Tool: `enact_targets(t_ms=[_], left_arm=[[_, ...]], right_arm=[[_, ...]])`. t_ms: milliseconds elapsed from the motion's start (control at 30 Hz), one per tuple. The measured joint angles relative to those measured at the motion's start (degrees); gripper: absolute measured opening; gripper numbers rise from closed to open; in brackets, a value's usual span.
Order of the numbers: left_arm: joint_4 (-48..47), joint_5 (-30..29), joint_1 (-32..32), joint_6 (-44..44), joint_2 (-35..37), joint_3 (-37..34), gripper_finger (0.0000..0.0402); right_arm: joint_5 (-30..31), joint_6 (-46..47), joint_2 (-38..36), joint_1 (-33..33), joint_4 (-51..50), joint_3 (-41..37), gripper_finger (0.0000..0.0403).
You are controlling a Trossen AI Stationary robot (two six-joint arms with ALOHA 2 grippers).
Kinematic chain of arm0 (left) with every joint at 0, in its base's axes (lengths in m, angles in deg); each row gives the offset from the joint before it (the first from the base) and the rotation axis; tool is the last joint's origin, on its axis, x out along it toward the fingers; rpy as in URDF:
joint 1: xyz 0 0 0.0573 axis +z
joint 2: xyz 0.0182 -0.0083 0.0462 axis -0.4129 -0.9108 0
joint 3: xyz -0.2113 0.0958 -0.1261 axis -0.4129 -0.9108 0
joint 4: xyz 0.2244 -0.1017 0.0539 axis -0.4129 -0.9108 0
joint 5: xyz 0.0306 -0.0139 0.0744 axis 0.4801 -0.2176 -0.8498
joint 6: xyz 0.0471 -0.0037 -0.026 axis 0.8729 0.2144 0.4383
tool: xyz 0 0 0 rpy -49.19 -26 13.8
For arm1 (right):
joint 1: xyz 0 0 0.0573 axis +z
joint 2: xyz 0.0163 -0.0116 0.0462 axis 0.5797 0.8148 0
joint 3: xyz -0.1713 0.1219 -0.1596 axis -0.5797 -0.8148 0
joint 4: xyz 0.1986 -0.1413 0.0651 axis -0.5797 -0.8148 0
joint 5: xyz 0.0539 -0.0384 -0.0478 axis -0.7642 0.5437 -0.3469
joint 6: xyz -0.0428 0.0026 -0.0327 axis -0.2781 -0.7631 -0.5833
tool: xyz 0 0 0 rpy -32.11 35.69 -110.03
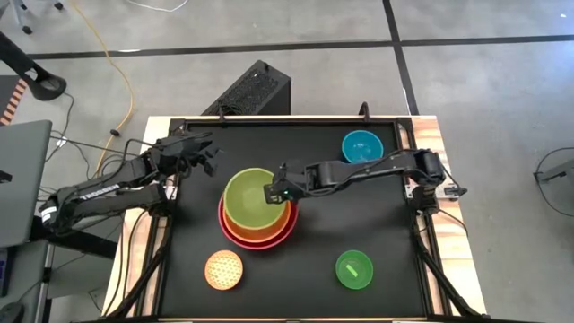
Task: Nest bowls inside each other
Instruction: Stack the light green bowl on top of the orange bowl
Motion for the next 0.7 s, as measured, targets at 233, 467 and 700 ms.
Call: enact_targets(t_ms=[233,467,700], left_arm=[[-0.22,2.09,-0.07,-2.91,-1.80,0.00,0.0165],[-1.14,1.86,-0.07,-3.80,-1.95,0.00,0.0165],[-1.14,1.57,-0.07,-6.00,-1.95,0.00,0.0165]], right_arm=[[-1.46,-2.09,2.45,-0.59,-0.10,0.00,0.0022],[-4.05,-3.53,5.10,-0.44,0.42,0.00,0.0023],[-5.12,-7.22,5.08,-0.44,0.33,0.02,0.0043]])
